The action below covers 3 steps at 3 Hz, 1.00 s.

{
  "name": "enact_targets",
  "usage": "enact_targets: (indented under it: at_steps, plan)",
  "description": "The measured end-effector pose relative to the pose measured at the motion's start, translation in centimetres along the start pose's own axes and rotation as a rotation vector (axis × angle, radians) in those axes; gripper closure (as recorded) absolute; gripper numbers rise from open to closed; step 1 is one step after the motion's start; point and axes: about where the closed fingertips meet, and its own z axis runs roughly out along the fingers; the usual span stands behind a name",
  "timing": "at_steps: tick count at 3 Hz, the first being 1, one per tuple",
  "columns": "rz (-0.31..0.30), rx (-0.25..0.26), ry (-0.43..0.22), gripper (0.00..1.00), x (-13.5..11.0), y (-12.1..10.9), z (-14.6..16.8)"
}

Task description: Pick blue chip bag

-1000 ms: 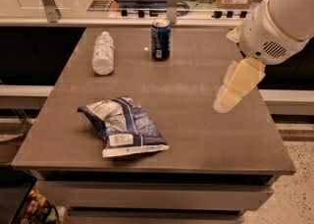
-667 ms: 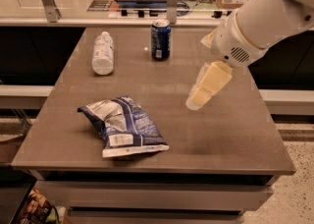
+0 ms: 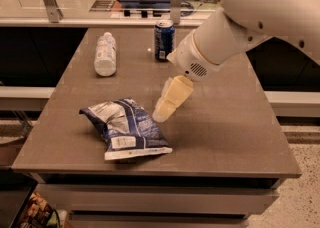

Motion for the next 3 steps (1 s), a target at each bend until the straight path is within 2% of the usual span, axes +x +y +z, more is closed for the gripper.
enact_targets:
  at_steps: [1, 2, 3]
  plan:
    - [-0.018, -0.072, 0.011, 0.00, -1.1, 2.5, 2.3]
    - [-0.028, -0.121, 0.015, 0.00, -2.1, 5.0, 3.3]
    - [-0.026, -0.139, 0.004, 0.00, -3.2, 6.9, 3.9]
